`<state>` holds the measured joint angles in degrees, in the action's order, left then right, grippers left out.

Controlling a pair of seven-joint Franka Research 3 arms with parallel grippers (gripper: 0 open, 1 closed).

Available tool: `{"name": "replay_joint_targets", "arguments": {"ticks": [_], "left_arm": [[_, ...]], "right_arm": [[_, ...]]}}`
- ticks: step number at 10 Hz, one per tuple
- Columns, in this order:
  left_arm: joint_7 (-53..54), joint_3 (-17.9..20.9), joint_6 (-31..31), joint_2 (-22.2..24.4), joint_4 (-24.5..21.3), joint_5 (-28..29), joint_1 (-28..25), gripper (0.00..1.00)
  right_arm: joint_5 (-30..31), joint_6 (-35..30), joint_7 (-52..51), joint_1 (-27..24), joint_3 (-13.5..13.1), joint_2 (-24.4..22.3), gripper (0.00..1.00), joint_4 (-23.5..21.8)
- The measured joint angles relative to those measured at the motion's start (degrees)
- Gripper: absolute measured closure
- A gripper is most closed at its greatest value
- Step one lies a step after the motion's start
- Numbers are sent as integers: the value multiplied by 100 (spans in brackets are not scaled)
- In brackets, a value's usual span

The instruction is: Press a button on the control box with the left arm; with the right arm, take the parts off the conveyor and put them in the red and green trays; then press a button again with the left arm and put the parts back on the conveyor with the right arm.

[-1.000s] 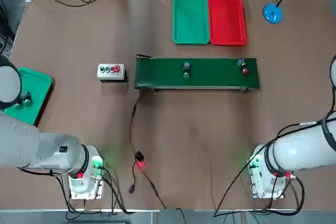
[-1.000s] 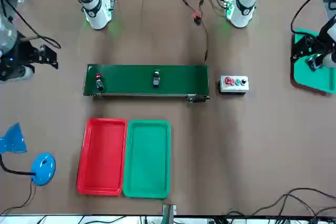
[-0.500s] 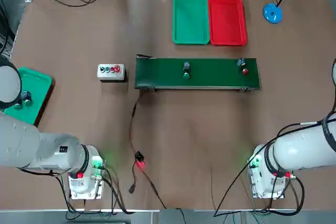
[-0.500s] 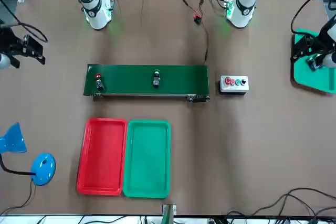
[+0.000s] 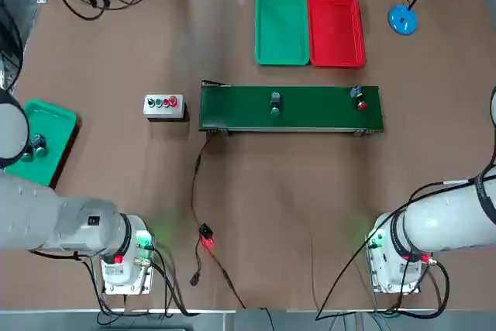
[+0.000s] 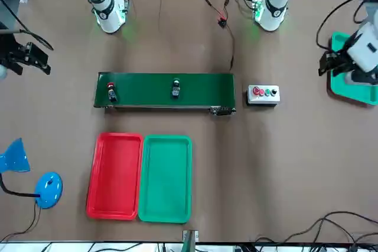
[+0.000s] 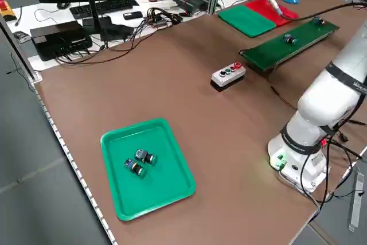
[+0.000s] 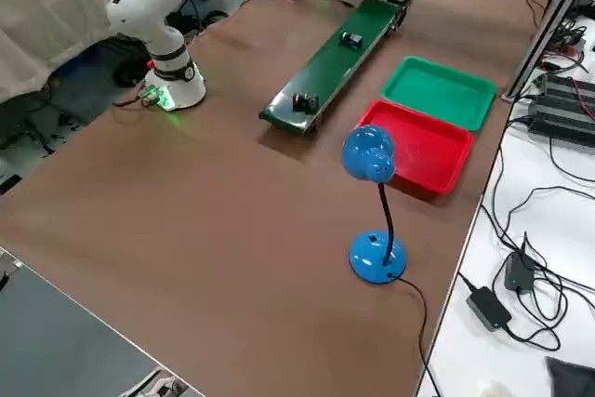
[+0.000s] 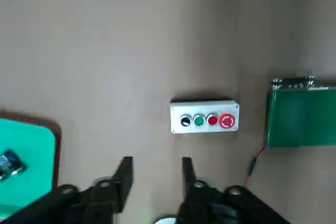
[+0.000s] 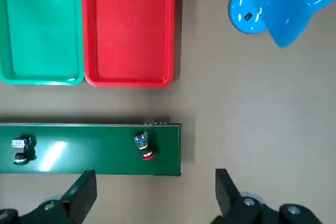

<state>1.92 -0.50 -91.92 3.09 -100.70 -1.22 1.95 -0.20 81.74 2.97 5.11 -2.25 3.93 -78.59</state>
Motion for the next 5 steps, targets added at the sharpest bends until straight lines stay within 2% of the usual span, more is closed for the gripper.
{"name": "replay_joint_targets", "arguments": {"ticks": [2, 3, 5], "left_arm": [[-127, -279, -819, 240, -913, -11, 14, 93], [-297, -417, -1197, 352, -1403, -14, 23, 99], [-513, -624, -1926, 473, -2300, -25, 30, 99]], "right_arm": [[0, -1, 4, 0, 0, 0, 0, 0], [0, 0, 6, 0, 0, 0, 0, 0], [0, 0, 6, 1, 5, 0, 0, 0]]}}
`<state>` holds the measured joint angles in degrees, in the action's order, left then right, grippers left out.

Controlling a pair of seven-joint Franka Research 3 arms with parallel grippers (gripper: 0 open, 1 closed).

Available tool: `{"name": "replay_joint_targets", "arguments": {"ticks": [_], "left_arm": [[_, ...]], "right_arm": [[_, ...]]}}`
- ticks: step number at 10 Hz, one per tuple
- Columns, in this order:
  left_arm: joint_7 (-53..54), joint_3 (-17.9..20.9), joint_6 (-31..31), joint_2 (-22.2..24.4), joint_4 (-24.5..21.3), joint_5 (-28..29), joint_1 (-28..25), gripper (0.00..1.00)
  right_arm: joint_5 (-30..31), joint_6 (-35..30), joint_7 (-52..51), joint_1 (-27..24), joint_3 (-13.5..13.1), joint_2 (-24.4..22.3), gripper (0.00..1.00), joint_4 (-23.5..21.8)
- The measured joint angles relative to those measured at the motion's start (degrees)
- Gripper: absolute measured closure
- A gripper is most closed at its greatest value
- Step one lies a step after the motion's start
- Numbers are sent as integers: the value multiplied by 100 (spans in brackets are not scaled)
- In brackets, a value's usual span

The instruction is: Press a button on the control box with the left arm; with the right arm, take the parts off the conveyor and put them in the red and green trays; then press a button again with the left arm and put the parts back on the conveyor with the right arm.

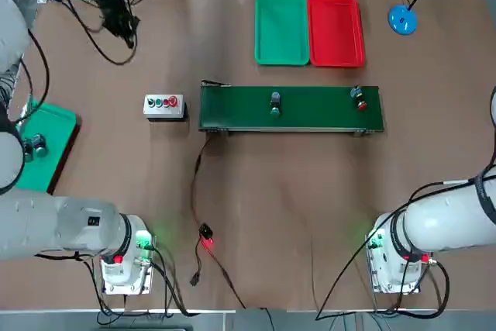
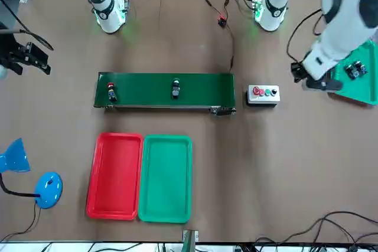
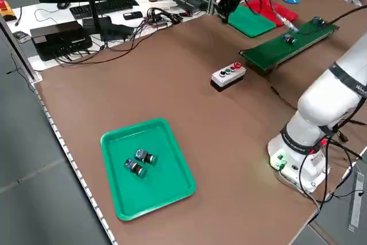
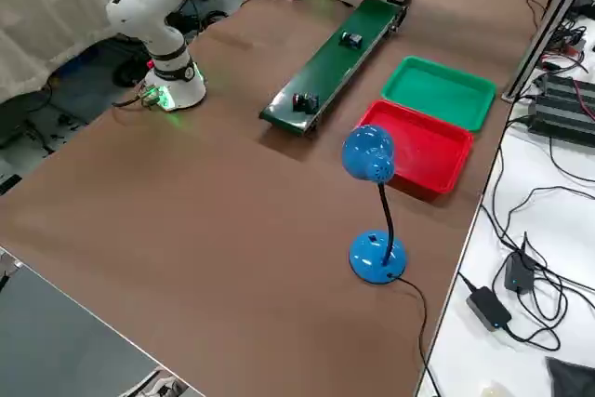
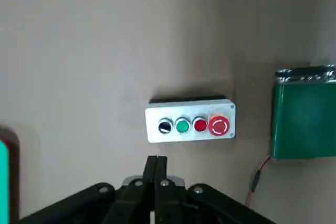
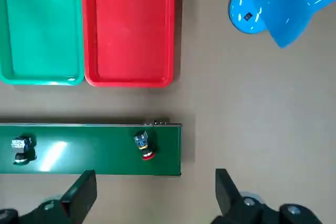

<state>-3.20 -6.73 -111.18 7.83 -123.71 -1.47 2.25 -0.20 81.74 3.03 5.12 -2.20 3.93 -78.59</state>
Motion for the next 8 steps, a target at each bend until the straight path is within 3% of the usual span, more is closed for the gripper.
{"name": "replay_joint_targets", "arguments": {"ticks": [4, 8], "left_arm": [[-415, -444, -1474, 16, -1338, -3, -10, 99], [-415, -509, -2204, -139, -1906, -71, -28, 99]], "right_arm": [[0, 0, 1, 1, 8, 0, 0, 0], [0, -2, 18, -9, -12, 0, 0, 0]]}}
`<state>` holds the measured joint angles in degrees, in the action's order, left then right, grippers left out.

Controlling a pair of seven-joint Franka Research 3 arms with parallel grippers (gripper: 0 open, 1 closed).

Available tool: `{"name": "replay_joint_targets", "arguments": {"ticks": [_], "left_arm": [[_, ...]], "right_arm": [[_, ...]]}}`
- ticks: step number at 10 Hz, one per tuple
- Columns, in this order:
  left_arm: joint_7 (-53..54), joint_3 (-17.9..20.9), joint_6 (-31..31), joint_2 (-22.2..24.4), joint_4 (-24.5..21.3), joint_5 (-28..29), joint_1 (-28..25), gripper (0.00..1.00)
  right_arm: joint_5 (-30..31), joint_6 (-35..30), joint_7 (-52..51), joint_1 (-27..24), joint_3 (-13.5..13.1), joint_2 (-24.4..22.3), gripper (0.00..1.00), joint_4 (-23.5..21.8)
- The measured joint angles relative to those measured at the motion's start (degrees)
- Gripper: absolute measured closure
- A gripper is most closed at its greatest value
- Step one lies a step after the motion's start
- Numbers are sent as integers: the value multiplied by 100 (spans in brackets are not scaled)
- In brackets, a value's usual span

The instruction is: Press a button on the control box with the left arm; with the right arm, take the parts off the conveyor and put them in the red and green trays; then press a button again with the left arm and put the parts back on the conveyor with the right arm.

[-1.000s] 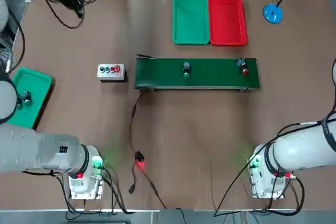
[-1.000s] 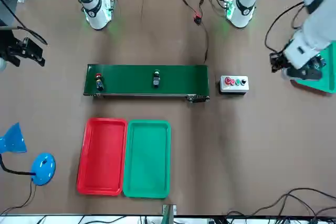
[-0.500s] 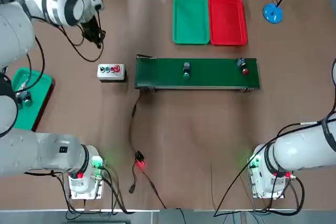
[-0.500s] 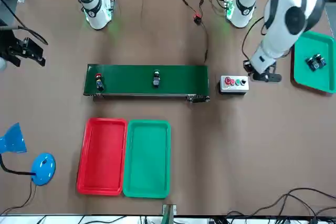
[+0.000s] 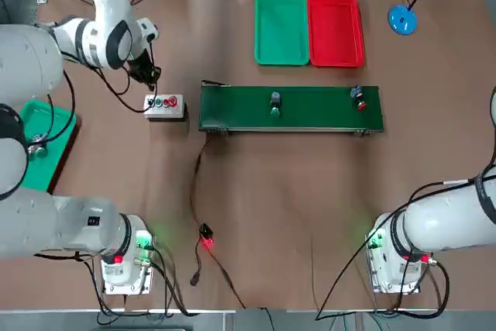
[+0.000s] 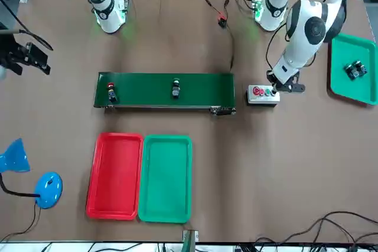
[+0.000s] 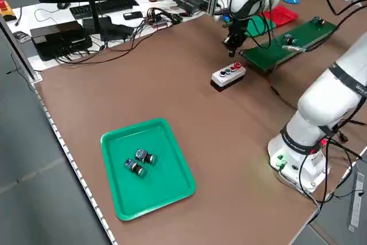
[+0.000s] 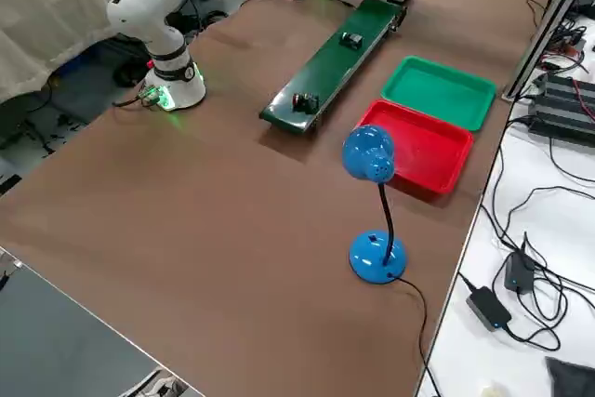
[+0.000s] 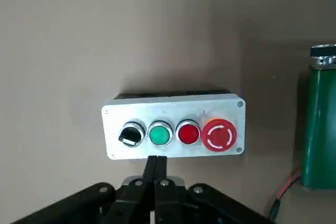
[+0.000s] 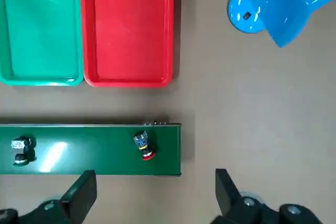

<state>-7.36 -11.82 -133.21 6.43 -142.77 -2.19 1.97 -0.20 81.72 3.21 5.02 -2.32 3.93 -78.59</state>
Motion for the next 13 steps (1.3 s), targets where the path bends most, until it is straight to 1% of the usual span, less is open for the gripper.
{"name": "replay_joint_targets", "arguments": {"ticks": [3, 5, 13], "left_arm": [[-196, -286, -223, -312, -51, -11, 4, 99], [-216, -293, -370, -489, -51, -12, 4, 99], [-232, -290, -679, -814, -48, -12, -13, 99]], "right_arm": [[0, 0, 0, 0, 0, 0, 0, 0], [0, -4, 0, 0, 0, 0, 0, 0], [2, -4, 0, 0, -2, 0, 0, 0]]}}
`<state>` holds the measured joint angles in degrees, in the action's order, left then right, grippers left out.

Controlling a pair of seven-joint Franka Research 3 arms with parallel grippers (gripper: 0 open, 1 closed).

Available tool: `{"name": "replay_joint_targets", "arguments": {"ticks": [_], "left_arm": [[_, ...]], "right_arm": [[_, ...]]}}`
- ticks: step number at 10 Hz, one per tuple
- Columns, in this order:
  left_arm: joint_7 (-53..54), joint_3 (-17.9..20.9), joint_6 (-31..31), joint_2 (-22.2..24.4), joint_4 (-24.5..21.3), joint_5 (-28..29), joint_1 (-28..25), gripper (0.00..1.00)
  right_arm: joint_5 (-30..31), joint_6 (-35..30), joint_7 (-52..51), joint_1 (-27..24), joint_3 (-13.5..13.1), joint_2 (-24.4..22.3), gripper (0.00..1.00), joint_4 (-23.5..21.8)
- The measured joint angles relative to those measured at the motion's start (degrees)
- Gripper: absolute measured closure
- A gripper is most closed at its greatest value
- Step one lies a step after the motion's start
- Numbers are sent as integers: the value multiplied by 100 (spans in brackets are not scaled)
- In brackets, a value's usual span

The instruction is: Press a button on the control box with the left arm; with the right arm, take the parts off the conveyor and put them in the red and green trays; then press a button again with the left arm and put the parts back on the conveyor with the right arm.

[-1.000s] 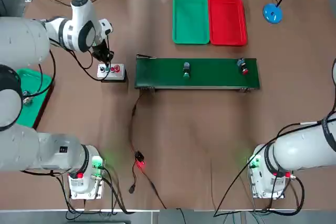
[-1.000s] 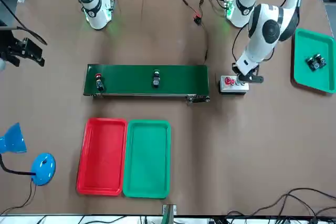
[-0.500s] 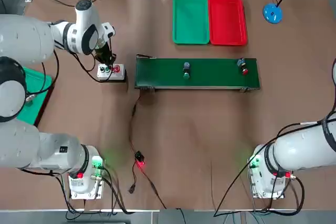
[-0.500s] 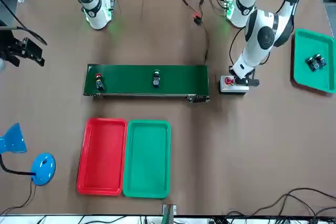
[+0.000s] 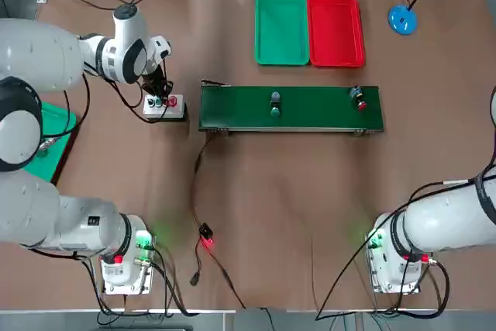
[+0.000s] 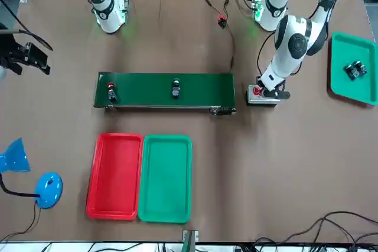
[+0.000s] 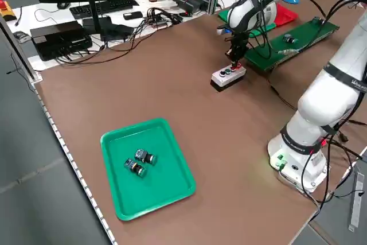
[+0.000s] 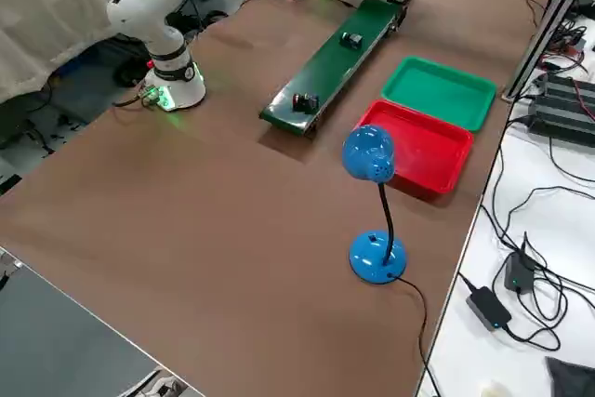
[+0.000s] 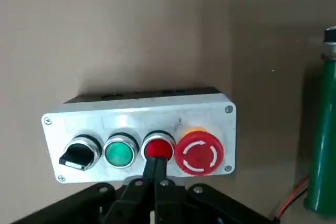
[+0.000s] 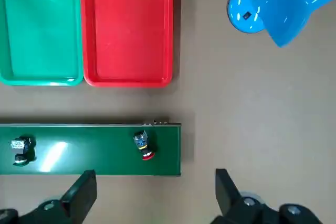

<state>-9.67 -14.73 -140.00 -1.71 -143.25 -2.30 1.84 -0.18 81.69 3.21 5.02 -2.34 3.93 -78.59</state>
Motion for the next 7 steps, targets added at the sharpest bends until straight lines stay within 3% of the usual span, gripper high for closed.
{"name": "replay_joint_targets", "arguments": {"ticks": [7], "left_arm": [[-1, 1, -58, -185, 19, 0, -2, 99]], "right_arm": [[-6, 0, 0, 0, 3, 0, 0, 0]]}}
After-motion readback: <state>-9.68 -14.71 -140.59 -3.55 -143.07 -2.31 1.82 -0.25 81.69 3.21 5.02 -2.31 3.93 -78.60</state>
